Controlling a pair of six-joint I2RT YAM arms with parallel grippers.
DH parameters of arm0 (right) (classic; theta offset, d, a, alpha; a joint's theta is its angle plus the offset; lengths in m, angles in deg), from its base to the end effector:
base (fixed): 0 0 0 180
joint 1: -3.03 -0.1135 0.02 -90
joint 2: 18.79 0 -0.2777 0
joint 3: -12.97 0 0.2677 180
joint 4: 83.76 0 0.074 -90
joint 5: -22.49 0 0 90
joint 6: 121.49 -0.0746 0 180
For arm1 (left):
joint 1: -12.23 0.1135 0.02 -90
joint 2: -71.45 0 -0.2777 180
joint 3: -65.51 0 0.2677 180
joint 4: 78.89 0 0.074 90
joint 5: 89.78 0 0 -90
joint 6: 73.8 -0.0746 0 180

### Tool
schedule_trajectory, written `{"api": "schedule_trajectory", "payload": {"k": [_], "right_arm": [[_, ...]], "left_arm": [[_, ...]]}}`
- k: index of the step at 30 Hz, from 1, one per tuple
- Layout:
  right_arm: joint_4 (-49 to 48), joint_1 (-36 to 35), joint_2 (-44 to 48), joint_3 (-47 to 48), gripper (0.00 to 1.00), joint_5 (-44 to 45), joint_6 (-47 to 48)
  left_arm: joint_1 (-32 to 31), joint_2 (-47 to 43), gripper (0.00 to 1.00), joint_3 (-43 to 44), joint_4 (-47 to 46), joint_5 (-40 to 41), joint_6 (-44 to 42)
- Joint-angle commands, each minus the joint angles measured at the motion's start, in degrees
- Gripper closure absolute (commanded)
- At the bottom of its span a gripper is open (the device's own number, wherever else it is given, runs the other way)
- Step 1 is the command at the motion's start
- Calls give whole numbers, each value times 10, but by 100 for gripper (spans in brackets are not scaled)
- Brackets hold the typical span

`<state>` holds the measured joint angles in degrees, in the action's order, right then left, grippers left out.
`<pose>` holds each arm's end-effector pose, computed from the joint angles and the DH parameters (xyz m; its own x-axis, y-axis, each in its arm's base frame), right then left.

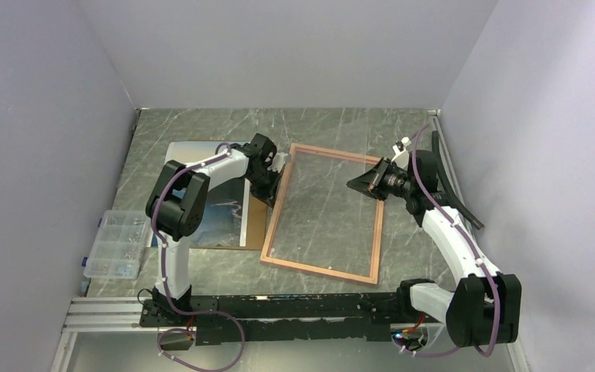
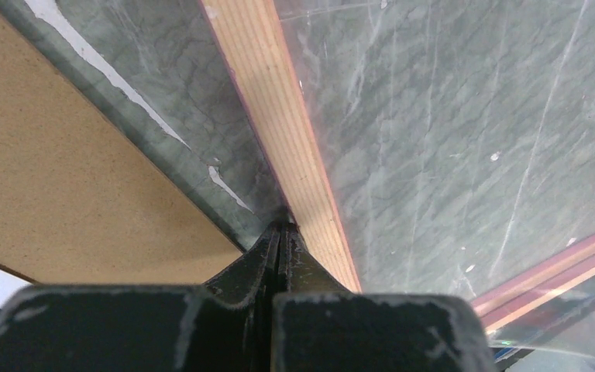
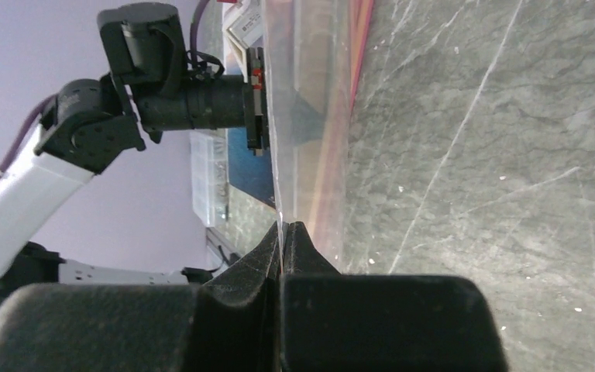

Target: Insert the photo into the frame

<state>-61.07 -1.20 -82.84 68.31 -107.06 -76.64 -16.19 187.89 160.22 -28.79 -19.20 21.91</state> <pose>0.2711 0.0677 0.2541 -0.7910 0.4896 -0.3668 -0.0540 0.5413 0.8391 0.3728 -0.2300 0.1259 -0.8852 0.3723 -0.2789 0.4542 0.8212 -0.3454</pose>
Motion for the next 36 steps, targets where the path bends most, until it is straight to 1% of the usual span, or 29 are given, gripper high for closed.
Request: {"api": "schedule_trajectory", "payload": {"k": [1,7,12,23,29,36], "right_arm": [[-25,-6,13,6,100,-32,-68],[-31,-6,35,12,100,-16,-106],[-12,-6,40,27,100,-8,-95],[1,-6,41,5,100,17,-80],[-33,-6,40,-13,100,20,-98],[-45,-6,20,-17,100,12,-101]], "left_arm": [[-1,-13,97,-7,-30,-31,14],[3,-16,97,-10,-32,-37,17],[7,-16,97,-11,-32,-41,19],[9,-12,97,-12,-33,-41,20],[8,-12,97,-11,-32,-42,19],[8,-12,97,-9,-32,-41,20]]}}
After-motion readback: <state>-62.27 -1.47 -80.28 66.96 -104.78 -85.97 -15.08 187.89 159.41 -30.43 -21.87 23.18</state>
